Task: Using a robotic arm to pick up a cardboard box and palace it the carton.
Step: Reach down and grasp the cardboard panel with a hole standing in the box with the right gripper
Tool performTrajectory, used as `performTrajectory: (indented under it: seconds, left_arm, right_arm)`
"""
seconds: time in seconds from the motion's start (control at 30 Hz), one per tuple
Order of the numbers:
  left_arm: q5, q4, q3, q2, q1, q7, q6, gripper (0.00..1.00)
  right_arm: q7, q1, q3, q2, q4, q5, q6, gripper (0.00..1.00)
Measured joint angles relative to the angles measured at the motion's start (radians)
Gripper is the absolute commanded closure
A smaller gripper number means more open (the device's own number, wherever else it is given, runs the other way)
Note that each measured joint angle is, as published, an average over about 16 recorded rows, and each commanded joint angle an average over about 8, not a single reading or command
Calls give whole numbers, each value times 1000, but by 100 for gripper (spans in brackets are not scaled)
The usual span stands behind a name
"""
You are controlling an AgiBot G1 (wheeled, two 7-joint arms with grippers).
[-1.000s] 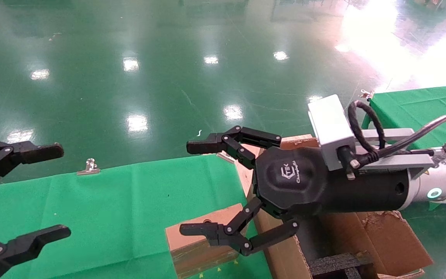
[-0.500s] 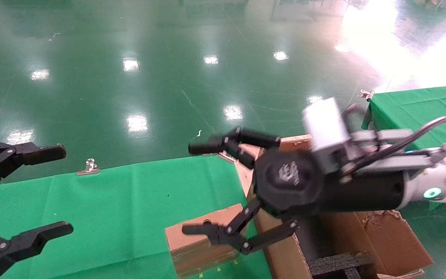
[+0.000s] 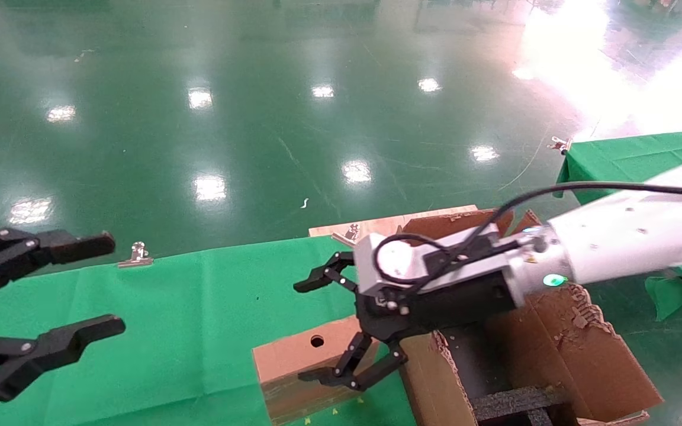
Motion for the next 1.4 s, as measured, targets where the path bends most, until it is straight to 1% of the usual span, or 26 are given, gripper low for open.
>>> performTrajectory:
  seconds: [0.17, 0.5, 0.87, 0.9, 0.97, 1.03, 1.13, 1.17, 1.23, 1.27, 1.3, 1.4]
  left_arm:
    - [0, 0, 0, 0, 0, 0, 0, 100]
    - [0, 0, 0, 0, 0, 0, 0, 100]
    - [0, 0, 0, 0, 0, 0, 0, 100]
    - [0, 0, 0, 0, 0, 0, 0, 95]
    - [0, 0, 0, 0, 0, 0, 0, 70]
    - [0, 0, 0, 0, 0, 0, 0, 45]
    - [0, 0, 0, 0, 0, 0, 0, 8]
    - [0, 0, 0, 0, 0, 0, 0, 0]
    - [0, 0, 0, 0, 0, 0, 0, 0]
    - [0, 0, 0, 0, 0, 0, 0, 0]
    - [0, 0, 0, 0, 0, 0, 0, 0]
    - [0, 0, 0, 0, 0, 0, 0, 0]
  right_arm:
    - [-19, 66, -75, -59, -59, -87, -9, 0]
    - [-60, 177, -217, -167, -161, -222, -11, 0]
    - [-125, 261, -352, -246, -205, -341, -7, 0]
    - [-130, 265, -360, -250, -206, -348, -6, 0]
    - [-140, 273, -377, -258, -207, -361, -5, 0]
    - [-148, 278, -390, -263, -207, -371, -3, 15]
    - [-156, 284, -405, -268, -206, -382, -1, 53]
    - [-157, 285, -409, -270, -205, -384, -1, 65]
    - [-160, 287, -413, -271, -205, -386, 0, 90]
    - [-160, 288, -415, -272, -205, -387, 0, 96]
    - [-161, 288, -416, -272, -205, -388, 0, 100]
    - [-161, 289, -418, -273, -205, -388, 1, 100]
